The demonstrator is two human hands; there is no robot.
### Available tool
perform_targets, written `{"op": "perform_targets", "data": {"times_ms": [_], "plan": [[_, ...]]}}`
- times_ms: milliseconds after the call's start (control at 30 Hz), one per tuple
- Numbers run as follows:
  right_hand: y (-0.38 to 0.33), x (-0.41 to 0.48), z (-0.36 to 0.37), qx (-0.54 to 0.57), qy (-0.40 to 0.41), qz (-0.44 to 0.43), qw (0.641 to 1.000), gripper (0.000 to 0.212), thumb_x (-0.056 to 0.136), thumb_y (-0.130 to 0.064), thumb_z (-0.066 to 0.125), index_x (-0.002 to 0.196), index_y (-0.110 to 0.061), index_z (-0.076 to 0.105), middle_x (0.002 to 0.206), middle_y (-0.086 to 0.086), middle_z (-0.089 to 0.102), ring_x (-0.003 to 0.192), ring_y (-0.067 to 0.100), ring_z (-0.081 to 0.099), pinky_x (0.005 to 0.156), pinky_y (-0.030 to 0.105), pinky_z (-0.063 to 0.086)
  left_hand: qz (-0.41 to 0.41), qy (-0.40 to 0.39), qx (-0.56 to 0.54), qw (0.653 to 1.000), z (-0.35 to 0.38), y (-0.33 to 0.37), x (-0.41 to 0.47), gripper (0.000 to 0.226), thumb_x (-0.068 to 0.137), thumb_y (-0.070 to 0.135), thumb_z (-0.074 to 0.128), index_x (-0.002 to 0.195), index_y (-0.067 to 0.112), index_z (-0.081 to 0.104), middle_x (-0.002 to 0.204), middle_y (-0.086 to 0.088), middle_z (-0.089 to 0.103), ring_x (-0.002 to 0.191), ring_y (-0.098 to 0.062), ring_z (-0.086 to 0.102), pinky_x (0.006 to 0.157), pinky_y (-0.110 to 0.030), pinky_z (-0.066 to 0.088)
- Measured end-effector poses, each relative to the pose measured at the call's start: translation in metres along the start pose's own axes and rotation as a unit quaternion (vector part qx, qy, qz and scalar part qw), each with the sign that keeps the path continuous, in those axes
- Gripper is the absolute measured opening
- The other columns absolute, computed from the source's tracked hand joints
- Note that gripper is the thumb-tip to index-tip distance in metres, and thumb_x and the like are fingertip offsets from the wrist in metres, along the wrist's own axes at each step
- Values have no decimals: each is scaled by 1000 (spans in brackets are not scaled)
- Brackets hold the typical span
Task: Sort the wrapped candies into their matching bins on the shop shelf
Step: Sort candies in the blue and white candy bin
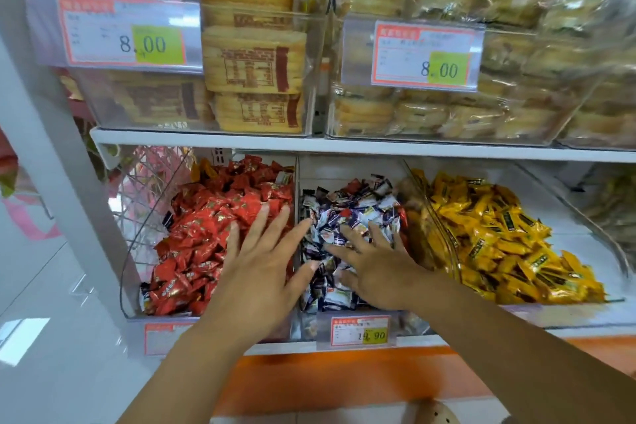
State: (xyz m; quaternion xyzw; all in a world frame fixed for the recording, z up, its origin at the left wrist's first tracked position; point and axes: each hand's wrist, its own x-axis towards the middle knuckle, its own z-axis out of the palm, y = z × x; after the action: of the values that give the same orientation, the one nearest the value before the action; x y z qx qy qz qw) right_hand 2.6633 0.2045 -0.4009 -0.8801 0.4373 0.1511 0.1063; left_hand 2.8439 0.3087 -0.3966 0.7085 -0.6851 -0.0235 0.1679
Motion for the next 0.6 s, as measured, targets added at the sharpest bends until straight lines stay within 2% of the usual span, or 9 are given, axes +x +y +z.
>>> {"op": "perform_targets", "data": {"times_ms": [67, 100, 167, 200, 267, 300, 400, 500, 600], "plan": [[1, -10, -7, 59, -4, -7, 998, 49, 98, -59, 23, 146, -48, 21, 160, -12, -2, 145, 31, -14, 114, 59, -9, -3, 6, -5, 1000, -2, 1, 1, 79, 74, 78, -5, 147, 49, 0, 157, 18, -15, 138, -4, -33, 111, -40, -25], [2, -11, -13, 106, 33, -16, 994, 44, 100, -54, 27, 141, -43, 38, 158, -6, 19, 146, 30, 3, 117, 55, -2, -6, 7, -4, 1000, -2, 2, 2, 81, 73, 78, -6, 148, 48, 0, 156, 18, -16, 137, -3, -34, 112, -40, -25], [10, -1, -27, 174, 165, -37, 970, 33, 103, -28, 39, 119, -14, 64, 125, 13, 60, 119, 30, 49, 110, 45, 30, -11, 8, -2, 1000, -4, 4, 4, 83, 72, 77, -6, 148, 46, 1, 155, 19, -19, 136, -2, -37, 112, -40, -25], [17, 10, -36, 182, 207, -29, 961, 30, 102, -16, 41, 112, -5, 66, 111, 17, 65, 103, 31, 57, 99, 38, 42, -12, 8, -3, 1000, -5, 4, 5, 82, 72, 76, -5, 148, 46, 1, 155, 19, -19, 135, -2, -37, 112, -40, -25], [29, 38, -52, 154, 201, 22, 967, 32, 101, -9, 39, 125, -7, 61, 119, 14, 62, 101, 28, 59, 86, 28, 46, -12, 9, -3, 1000, -6, 2, 7, 81, 72, 76, -5, 148, 48, 2, 155, 19, -19, 135, -2, -38, 112, -40, -24], [36, 55, -57, 137, 187, 40, 972, 36, 100, -6, 38, 130, -11, 58, 127, 13, 58, 107, 27, 57, 87, 27, 46, -12, 7, -3, 1000, -6, 0, 9, 81, 71, 77, -5, 147, 49, 1, 156, 19, -19, 135, -2, -37, 113, -41, -23], [55, 105, -60, 124, 163, 67, 977, 53, 93, 5, 42, 135, -25, 52, 143, 7, 45, 123, 27, 48, 100, 35, 44, -13, -6, 0, 1000, -7, -8, 12, 79, 70, 82, -5, 144, 55, 0, 156, 20, -19, 135, -3, -38, 113, -46, -23], [66, 130, -54, 68, 144, 78, 984, 60, 89, 0, 45, 135, -39, 47, 142, 9, 38, 123, 35, 44, 98, 46, 44, -11, -19, 10, 1000, -11, -11, 13, 72, 68, 84, -5, 137, 62, -6, 153, 22, -23, 132, -2, -41, 111, -47, -26], [65, 141, -52, -12, 110, 112, 988, 49, 86, -3, 43, 130, -23, 54, 131, 12, 36, 119, 37, 42, 102, 53, 40, -13, -23, 3, 1000, -10, -12, 15, 72, 68, 84, -3, 137, 63, -4, 153, 24, -22, 132, 0, -41, 110, -47, -27]]}}
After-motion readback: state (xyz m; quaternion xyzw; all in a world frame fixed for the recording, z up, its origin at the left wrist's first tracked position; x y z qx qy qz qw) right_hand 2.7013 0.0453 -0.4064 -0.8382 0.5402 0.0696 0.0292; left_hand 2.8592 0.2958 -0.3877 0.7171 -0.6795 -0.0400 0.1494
